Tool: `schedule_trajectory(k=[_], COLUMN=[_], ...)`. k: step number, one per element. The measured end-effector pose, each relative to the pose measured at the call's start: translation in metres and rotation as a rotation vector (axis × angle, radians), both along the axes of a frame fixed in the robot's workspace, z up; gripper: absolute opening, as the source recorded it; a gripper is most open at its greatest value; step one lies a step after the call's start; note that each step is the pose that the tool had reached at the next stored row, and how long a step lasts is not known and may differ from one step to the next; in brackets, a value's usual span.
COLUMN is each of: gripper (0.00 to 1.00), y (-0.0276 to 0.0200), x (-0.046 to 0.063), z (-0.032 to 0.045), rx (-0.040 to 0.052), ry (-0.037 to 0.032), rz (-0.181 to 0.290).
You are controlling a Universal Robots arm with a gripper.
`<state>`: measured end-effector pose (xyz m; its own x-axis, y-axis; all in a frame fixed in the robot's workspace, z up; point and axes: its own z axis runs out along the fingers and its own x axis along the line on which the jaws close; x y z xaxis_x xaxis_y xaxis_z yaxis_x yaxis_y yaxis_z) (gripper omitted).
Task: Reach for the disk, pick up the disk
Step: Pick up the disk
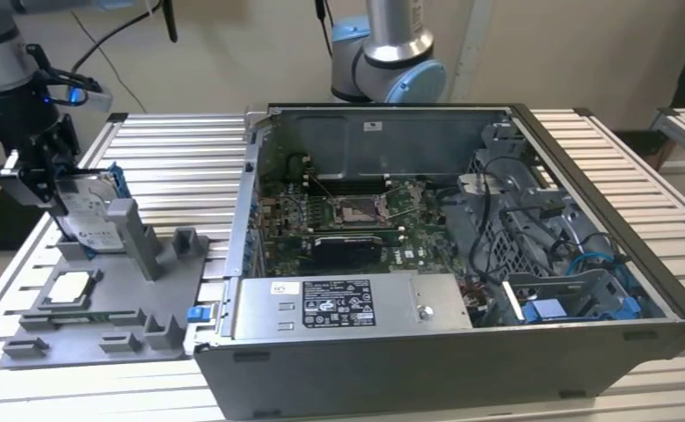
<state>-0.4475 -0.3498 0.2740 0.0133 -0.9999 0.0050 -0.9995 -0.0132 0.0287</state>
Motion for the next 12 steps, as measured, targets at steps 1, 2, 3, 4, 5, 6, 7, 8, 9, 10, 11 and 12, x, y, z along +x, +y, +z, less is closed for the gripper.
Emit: schedule_trajectory(k=[1, 2, 3, 4, 5, 6, 7, 8, 9, 10, 11, 12], gripper=[1.0, 1.0, 1.0, 1.0, 1.0, 1.0, 1.0, 1.0, 1.0, 1.0, 1.0, 1.0], y=[-0.0001, -0.0001, -0.0001, -0.0001, -0.0001, -0.0001, -0.0001, -0.0001, -0.0001, -0.0001, -0.0001, -0.0001], x=[0.0001, 0.0001, 0.0001, 0.0001, 0.0001, 0.0001, 0.0001, 0.0001, 0.0001, 0.0001, 0.0001, 0.0001], z=[-0.0007, -0.0009, -0.0013, -0.002, -0.0028, -0.0036, -0.0046, -0.0055, -0.0065, -0.0075, -0.0082, -0.0087], rx=[0.0005, 0.0004, 0.0005, 0.0006, 0.0006, 0.0006, 0.0006, 0.0006, 0.0005, 0.0006, 0.0006, 0.0005], ry=[-0.0003, 0.0, -0.0001, -0.0005, -0.0004, -0.0004, -0.0003, -0.0003, -0.0003, -0.0004, -0.0003, -0.0003], rz=[0.0, 0.001, 0.001, 0.001, 0.001, 0.001, 0.001, 0.001, 0.001, 0.001, 0.001, 0.001])
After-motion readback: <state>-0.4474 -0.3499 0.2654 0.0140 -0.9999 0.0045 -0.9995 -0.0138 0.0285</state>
